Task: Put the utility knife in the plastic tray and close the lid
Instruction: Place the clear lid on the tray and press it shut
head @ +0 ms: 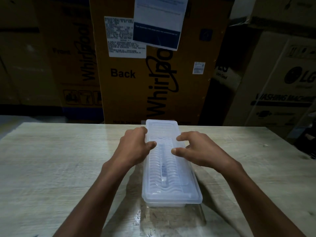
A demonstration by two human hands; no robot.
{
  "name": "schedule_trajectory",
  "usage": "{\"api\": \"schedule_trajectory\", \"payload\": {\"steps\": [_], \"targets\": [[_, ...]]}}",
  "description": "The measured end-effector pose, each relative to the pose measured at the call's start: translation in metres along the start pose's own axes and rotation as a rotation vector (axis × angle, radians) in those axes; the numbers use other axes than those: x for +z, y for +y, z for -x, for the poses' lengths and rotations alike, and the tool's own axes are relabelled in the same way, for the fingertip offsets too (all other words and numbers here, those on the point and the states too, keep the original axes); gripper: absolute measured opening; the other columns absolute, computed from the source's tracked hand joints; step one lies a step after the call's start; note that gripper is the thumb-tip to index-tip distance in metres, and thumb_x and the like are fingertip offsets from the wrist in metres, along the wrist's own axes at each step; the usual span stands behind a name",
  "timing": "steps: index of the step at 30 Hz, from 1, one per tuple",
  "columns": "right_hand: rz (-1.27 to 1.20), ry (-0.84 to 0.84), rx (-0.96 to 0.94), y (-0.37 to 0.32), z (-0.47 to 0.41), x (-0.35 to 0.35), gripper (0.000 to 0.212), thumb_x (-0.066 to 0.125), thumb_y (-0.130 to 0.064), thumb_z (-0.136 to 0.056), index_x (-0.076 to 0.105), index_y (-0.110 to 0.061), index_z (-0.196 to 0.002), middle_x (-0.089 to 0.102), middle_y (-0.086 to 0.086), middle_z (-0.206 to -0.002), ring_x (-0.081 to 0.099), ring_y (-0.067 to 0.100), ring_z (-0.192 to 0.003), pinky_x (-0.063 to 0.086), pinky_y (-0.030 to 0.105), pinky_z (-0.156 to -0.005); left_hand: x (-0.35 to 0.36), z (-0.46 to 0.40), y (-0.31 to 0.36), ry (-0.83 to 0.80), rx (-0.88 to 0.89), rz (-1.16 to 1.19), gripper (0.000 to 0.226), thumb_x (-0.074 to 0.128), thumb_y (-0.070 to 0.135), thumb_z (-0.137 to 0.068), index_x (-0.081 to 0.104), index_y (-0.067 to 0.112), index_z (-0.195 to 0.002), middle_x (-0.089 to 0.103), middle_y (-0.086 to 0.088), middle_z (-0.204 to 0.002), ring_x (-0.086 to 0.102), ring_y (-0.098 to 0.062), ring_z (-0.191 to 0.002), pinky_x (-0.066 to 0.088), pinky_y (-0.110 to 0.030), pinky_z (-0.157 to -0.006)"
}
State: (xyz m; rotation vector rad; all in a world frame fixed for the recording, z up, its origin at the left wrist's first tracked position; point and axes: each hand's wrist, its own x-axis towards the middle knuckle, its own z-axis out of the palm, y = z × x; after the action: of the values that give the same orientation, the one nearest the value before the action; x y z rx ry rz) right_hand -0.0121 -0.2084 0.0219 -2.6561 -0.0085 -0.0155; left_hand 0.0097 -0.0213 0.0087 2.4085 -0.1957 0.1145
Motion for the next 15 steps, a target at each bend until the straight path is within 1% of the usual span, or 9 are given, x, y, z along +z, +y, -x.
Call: {"api": "schedule_trajectory", "payload": {"steps": [3, 6, 8, 11, 13, 15], "targets": [[-0.011, 0.018, -0.005, 0.0003, -0.0007, 0.0048, 0.065, 0.074, -0.043, -0.085, 0.052, -0.019, -0.141, 0.053, 0.002, -0.149, 0.062, 0.021, -0.119, 0.051, 0.034, -0.086, 0.0007, -0.0004, -0.0018, 0.027, 0.005, -0.006, 0.05, 0.069, 0.029, -0.09, 0.057, 0.007, -0.133, 0.066, -0.013, -0.129, 0.065, -0.03, -0.109, 0.059, -0.051, -0.085], [-0.011, 0.026, -0.008, 0.0012, -0.0022, 0.0072, 0.065, 0.074, -0.044, -0.084, 0.052, -0.02, -0.14, 0.053, 0.001, -0.149, 0.062, 0.02, -0.118, 0.053, 0.039, -0.09, 0.0025, -0.001, -0.0024, 0.034, 0.003, -0.023, 0.051, 0.069, 0.029, -0.09, 0.056, 0.007, -0.134, 0.065, -0.013, -0.131, 0.064, -0.03, -0.112, 0.058, -0.05, -0.088], [-0.011, 0.031, -0.009, 0.0016, -0.0028, 0.0074, 0.064, 0.075, -0.044, -0.084, 0.053, -0.021, -0.14, 0.053, 0.001, -0.149, 0.062, 0.021, -0.118, 0.053, 0.039, -0.09, 0.0038, -0.0019, -0.003, 0.03, 0.001, -0.029, 0.051, 0.068, 0.03, -0.09, 0.056, 0.007, -0.134, 0.065, -0.013, -0.133, 0.064, -0.03, -0.114, 0.057, -0.05, -0.091], [-0.011, 0.032, -0.009, 0.0024, -0.0035, 0.0085, 0.063, 0.075, -0.043, -0.084, 0.052, -0.021, -0.14, 0.051, 0.001, -0.15, 0.062, 0.022, -0.12, 0.053, 0.041, -0.092, 0.0053, -0.0024, -0.0033, 0.01, 0.006, -0.036, 0.054, 0.065, 0.029, -0.093, 0.051, 0.008, -0.14, 0.06, -0.012, -0.139, 0.06, -0.029, -0.121, 0.053, -0.047, -0.098], [-0.005, 0.032, -0.015, 0.0027, -0.0037, 0.0094, 0.062, 0.074, -0.043, -0.085, 0.052, -0.022, -0.139, 0.051, 0.001, -0.151, 0.062, 0.022, -0.121, 0.053, 0.041, -0.094, 0.0062, -0.0023, -0.0036, -0.011, 0.007, -0.032, 0.055, 0.063, 0.028, -0.094, 0.046, 0.01, -0.144, 0.057, -0.012, -0.144, 0.058, -0.029, -0.126, 0.05, -0.044, -0.099], [0.0, 0.03, -0.018, 0.0037, -0.0046, 0.0096, 0.062, 0.074, -0.044, -0.085, 0.053, -0.022, -0.139, 0.049, 0.001, -0.152, 0.061, 0.022, -0.121, 0.053, 0.042, -0.095, 0.0066, -0.0028, -0.004, -0.029, 0.002, -0.014, 0.057, 0.061, 0.027, -0.095, 0.042, 0.013, -0.147, 0.055, -0.012, -0.147, 0.057, -0.029, -0.128, 0.05, -0.045, -0.1]]}}
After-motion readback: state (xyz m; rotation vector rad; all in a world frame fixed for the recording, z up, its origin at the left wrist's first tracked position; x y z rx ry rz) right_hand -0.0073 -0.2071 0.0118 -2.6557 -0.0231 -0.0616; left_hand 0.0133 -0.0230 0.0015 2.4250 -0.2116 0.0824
